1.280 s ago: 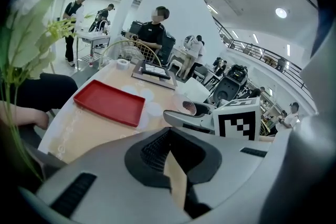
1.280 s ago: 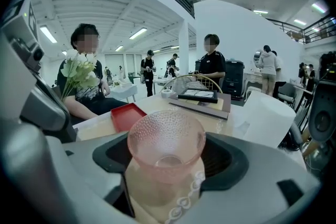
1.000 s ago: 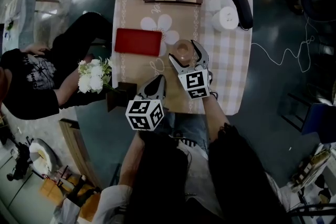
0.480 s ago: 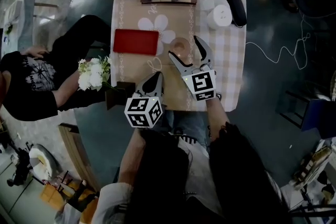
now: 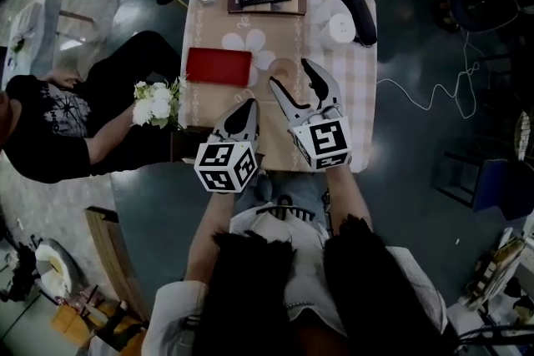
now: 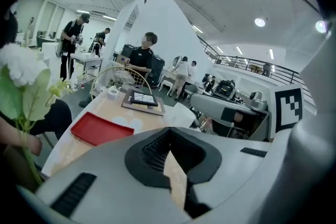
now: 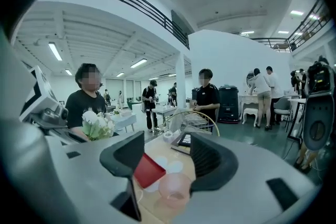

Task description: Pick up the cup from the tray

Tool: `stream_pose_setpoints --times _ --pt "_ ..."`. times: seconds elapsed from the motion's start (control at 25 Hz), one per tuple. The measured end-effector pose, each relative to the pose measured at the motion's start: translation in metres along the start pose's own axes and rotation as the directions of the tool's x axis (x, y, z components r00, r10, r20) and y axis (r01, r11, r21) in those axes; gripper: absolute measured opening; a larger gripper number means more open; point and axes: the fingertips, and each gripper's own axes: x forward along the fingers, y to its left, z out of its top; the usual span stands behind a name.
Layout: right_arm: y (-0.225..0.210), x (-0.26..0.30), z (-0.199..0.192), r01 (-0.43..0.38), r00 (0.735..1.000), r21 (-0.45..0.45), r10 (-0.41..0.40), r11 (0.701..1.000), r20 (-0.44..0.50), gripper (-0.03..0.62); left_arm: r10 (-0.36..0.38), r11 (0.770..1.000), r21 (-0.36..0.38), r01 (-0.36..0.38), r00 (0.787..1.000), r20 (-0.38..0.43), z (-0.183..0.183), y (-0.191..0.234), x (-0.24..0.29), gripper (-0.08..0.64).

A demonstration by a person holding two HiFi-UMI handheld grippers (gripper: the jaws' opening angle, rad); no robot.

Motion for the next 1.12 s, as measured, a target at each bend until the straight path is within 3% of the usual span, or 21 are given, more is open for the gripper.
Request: stream_pose_setpoints --times 0.28,0.4,0.88,1.12 --pt "0.021 -0.035 0.013 0.068 0.997 0.006 -0.068 0.998 0.022 0.071 -0.031 0.999 0.037 0.028 0.997 0.072 0.015 -0.017 -0.028 0.009" --pt "0.030 -0.048 0.013 0.086 0.996 0.015 -0.086 0.996 0.020 0.011 -0.042 0.998 0.045 0.038 0.996 0.085 0.014 -0.023 -0.039 0.009" --pt "0.054 -0.075 0.004 0.114 0.993 0.056 -0.114 0.992 -0.005 0.008 -0.087 0.992 0.099 0.077 0.991 0.101 0.004 -0.042 -0.068 0.009" --pt "0.061 -0.080 0.002 0.122 0.992 0.029 -0.121 0.992 -0.018 0.008 -0.099 0.990 0.116 0.086 0.989 0.107 0.002 -0.047 -0.075 0.009"
